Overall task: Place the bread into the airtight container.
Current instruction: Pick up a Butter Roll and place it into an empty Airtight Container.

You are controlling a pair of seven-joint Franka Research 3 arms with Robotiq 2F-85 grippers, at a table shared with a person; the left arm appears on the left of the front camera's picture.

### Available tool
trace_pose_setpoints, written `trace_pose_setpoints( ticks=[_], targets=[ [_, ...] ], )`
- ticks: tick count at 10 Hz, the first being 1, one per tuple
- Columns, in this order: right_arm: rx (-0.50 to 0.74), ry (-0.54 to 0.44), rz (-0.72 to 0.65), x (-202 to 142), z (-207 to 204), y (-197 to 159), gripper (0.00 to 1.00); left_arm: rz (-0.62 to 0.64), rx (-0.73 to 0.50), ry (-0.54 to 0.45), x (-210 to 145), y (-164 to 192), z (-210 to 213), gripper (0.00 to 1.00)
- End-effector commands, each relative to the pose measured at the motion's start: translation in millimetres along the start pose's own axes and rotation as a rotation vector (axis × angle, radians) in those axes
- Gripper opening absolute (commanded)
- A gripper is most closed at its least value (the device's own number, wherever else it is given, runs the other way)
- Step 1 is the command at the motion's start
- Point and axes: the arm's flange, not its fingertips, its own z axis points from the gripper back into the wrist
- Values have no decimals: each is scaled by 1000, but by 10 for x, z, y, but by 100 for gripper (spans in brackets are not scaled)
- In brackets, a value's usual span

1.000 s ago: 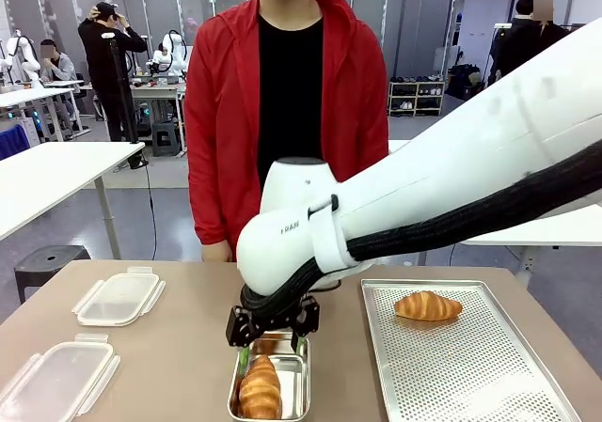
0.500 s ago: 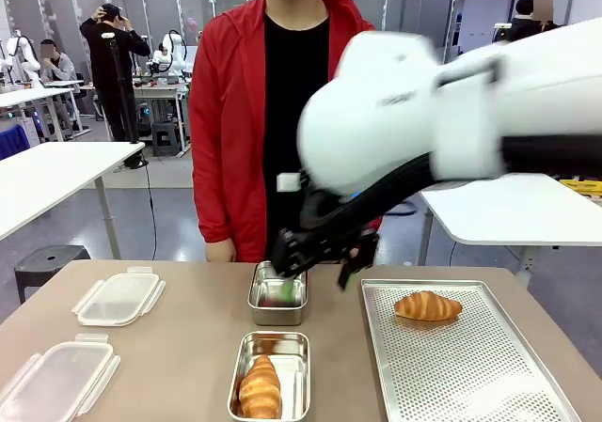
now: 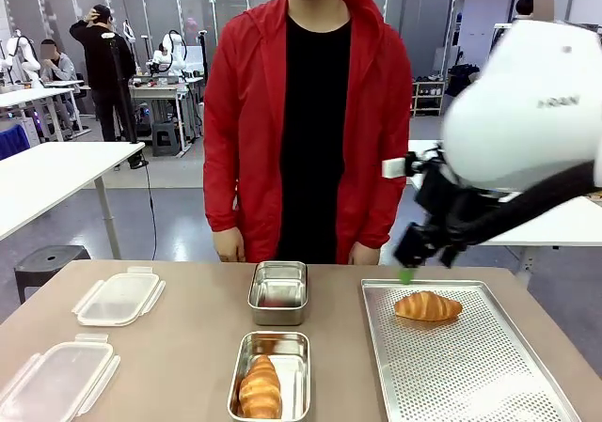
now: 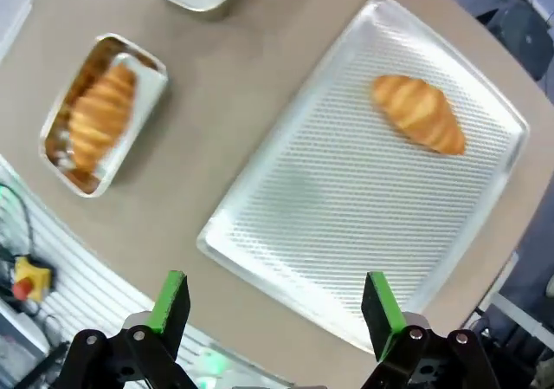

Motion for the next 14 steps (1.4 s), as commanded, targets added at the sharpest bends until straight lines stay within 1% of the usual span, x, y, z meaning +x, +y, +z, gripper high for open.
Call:
trace_pose_setpoints(
  ticks=[1,2,3,4,5,6,7,8,9,11,13,14],
  targets=[
    [17,-111,102,-166,-134,-442,100,-14,-7,-2,4,-3,12,100],
    [57,-145,152,-235,-245,-617,100,-14,-7,-2,4,-3,12,100],
    [85,-214,200,-275,-335,-770,100,-14,-7,-2,4,-3,12,100],
    [112,-264,202,-261,-444,-906,100,-14,-7,-2,4,-3,12,100],
    [187,-302,179,-187,-666,-1001,100,-14,-7,-2,4,-3,12,100],
    [263,-365,153,-221,-722,-1086,100,-14,-7,-2,4,-3,12,100],
    [293,-485,94,-485,-537,-1284,100,-14,-7,-2,4,-3,12,100],
    [270,-558,-1,-953,-317,-1552,100,-14,-7,-2,4,-3,12,100],
    [235,-608,-76,-1425,-159,-1717,100,-14,-7,-2,4,-3,12,100],
    [169,-707,-195,-2284,32,-1811,100,-14,-7,-2,4,-3,12,100],
    [122,-752,-298,-2922,116,-1817,100,-14,-7,-2,4,-3,12,100],
    [117,-756,-337,-3121,133,-1813,100,-14,-7,-2,4,-3,12,100]
  ],
)
